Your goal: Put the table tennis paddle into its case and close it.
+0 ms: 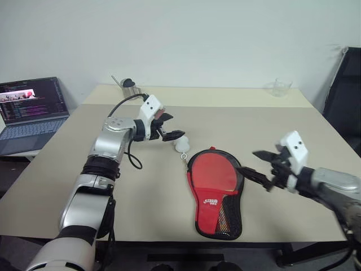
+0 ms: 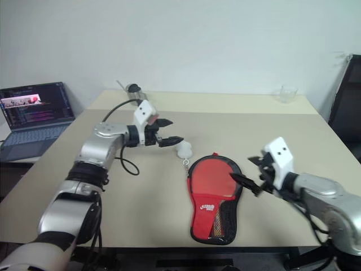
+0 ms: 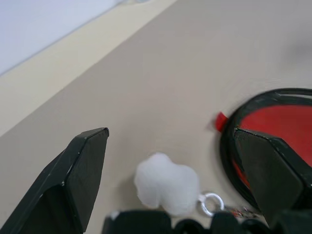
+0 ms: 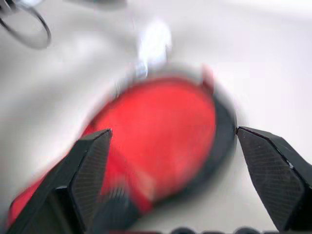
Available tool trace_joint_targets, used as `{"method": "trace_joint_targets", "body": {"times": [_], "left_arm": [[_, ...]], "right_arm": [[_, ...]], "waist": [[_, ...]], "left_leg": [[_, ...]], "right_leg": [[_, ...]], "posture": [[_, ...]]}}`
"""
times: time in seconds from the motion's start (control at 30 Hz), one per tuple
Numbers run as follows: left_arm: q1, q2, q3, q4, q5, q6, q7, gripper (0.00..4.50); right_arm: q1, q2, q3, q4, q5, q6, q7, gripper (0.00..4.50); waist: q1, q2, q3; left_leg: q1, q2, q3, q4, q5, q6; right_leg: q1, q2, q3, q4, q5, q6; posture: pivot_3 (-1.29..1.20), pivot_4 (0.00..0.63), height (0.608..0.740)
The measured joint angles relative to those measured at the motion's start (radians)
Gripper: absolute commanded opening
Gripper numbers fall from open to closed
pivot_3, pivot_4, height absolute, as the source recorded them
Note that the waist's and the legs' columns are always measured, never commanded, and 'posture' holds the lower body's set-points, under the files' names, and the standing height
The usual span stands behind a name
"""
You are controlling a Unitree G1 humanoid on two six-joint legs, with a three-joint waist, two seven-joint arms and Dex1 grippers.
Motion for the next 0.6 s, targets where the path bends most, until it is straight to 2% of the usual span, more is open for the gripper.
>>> {"method": "trace_joint_targets", "body": {"times": [0.17,0.43,0.6], "left_arm": [[-0.034,-0.037,0.000,0.075,0.018,0.045,0.047,4.50],[-0.043,-0.083,0.004,0.085,0.027,0.140,0.117,4.50],[-0.016,-0.166,0.001,0.080,0.038,0.245,0.224,4.50]], "right_arm": [[-0.072,0.254,0.199,0.253,-0.168,-0.193,-0.080,4.46],[-0.118,0.408,0.279,0.566,-0.343,-0.431,-0.116,4.46],[-0.095,0.470,0.261,0.655,-0.344,-0.412,-0.117,4.46]], "waist": [[-0.001,-0.001,0.000],[0.001,-0.001,0.000],[0.000,-0.002,-0.001]], "left_leg": [[-0.001,0.000,0.001,0.000,0.000,0.000],[-0.001,0.001,0.001,0.001,0.000,0.000],[0.000,0.002,0.001,0.002,0.000,0.000]], "right_leg": [[-0.002,0.000,0.001,0.001,0.000,0.000],[-0.001,-0.002,0.000,0.002,0.000,0.000],[0.000,-0.003,0.001,0.004,0.000,0.000]], "posture": [[0.00,0.150,0.740],[0.00,0.150,0.740],[0.00,0.150,0.740]]}}
